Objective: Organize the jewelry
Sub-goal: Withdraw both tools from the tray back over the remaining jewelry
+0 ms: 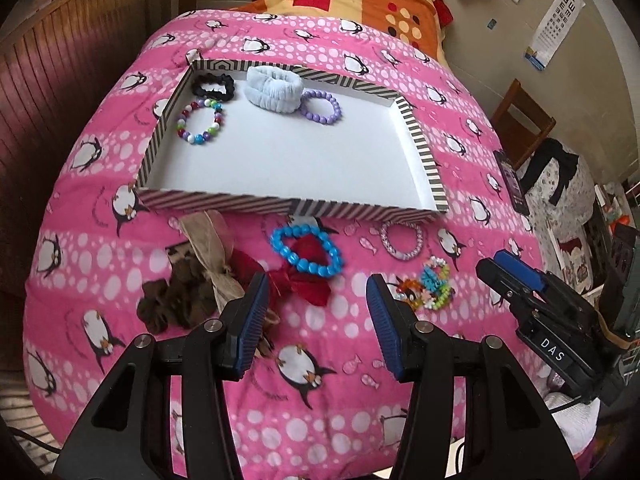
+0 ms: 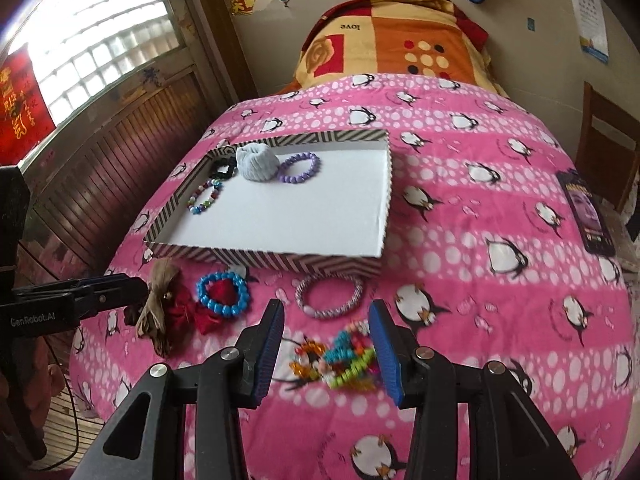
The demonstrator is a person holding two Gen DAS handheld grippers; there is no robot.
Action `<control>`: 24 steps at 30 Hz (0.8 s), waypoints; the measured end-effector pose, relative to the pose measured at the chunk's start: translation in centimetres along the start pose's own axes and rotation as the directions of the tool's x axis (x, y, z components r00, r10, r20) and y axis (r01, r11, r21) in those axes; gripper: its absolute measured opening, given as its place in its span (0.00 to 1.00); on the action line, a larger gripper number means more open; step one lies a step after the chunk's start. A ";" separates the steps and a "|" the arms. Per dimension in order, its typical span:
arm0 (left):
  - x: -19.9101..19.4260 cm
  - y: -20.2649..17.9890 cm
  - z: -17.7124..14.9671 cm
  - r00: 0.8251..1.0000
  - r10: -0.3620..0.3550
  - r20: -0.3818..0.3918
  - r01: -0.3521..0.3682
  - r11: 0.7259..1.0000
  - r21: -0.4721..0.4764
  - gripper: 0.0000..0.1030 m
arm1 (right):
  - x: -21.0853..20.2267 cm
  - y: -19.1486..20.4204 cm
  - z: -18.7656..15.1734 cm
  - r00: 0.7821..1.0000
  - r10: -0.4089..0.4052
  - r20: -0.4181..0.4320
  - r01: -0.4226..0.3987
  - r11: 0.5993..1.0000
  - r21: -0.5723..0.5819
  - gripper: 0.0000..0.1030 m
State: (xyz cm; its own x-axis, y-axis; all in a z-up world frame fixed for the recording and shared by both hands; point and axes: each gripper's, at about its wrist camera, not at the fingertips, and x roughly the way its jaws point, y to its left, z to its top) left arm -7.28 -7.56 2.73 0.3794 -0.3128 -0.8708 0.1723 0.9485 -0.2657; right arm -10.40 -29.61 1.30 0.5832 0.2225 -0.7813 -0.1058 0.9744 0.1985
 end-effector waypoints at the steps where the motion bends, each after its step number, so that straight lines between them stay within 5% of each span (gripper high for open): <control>1: -0.1 0.0 -0.1 1.000 -0.001 0.002 0.001 1.000 -0.006 0.48 | -0.1 -0.1 -0.1 1.000 0.001 0.000 -0.001 1.000 0.001 0.41; 24: -2.3 0.6 -2.2 1.000 0.010 0.028 -0.009 0.999 -0.033 0.48 | -1.7 0.1 -0.9 1.000 -0.001 0.016 0.001 1.000 -0.004 0.41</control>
State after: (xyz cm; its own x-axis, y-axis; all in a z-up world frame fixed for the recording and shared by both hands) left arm -10.04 -6.20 3.65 0.4063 -0.3050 -0.8613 0.1391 0.9523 -0.2715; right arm -12.15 -29.85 2.12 0.5959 0.2209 -0.7721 -0.1080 0.9747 0.1955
